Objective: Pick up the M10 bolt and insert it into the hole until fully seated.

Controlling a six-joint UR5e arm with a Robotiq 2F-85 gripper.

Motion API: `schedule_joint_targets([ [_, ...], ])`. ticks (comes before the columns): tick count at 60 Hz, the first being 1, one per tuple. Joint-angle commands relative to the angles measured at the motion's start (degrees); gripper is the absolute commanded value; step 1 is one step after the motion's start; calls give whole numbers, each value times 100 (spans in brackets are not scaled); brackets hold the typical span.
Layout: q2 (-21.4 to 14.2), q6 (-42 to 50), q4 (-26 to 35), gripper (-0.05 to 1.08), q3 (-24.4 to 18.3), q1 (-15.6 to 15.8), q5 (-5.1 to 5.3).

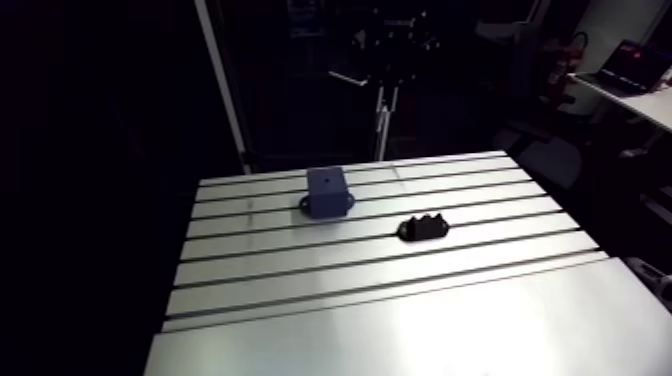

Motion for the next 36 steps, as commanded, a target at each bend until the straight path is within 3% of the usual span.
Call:
schedule_joint_targets([
  [1,696,233,477,108,-862,579,-42],
  [8,847,312,502,108,-958,660,-65],
  [15,969,395,616,108,-1081,797,-179],
  [36,1260,508,574,108,-1188,911,-226],
])
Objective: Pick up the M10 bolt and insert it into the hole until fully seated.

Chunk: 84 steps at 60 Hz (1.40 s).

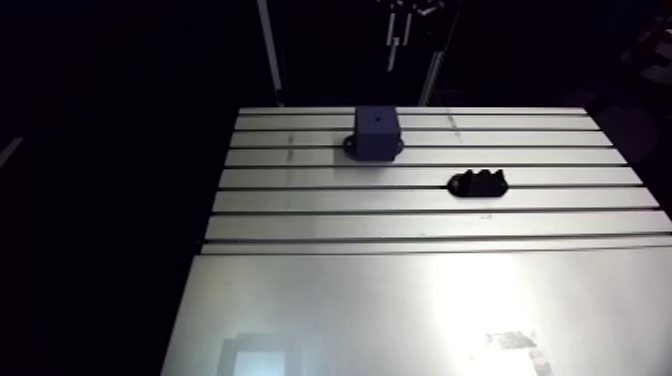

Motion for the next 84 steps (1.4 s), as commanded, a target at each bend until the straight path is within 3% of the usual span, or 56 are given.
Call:
schedule_joint_targets([
  [1,202,95,-3,108,-103,81,-49],
  [24,461,201,-216,108,-142,133,-67],
  [40,507,201,-336,108,-82,133,-171],
  [84,524,186,-547,108,166,133,-225],
])
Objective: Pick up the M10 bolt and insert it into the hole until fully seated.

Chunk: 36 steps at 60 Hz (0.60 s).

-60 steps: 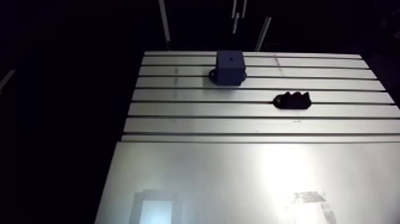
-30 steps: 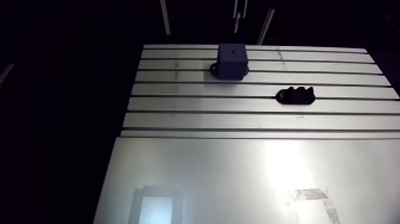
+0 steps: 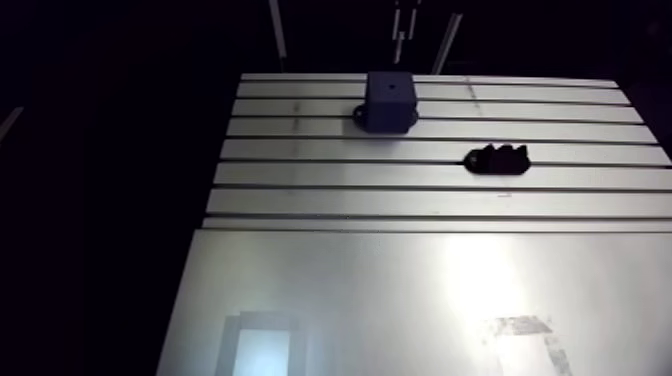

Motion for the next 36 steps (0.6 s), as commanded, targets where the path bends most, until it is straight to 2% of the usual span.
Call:
schedule_joint_targets([
  [1,5,-9,-59,108,78,0,-3],
  [25,-4,-18,-75,108,250,0,-1],
  [36,-4,-28,-358,108,383,0,-19],
])
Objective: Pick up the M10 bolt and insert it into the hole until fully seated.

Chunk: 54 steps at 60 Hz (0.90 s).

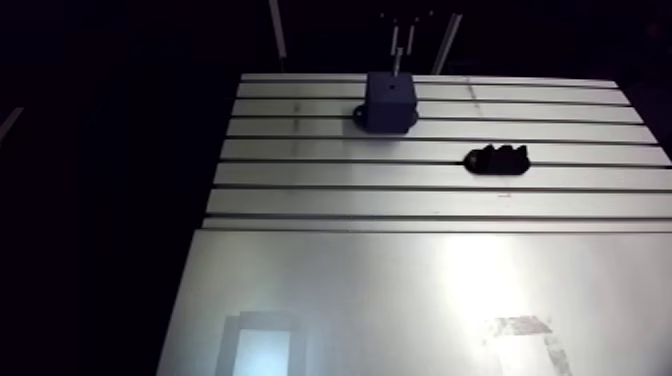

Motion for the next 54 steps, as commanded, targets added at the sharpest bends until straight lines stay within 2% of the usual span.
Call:
schedule_joint_targets([
  [1,1,-9,-211,108,136,0,-13],
  [54,1,-16,-247,108,209,-18,-4],
])
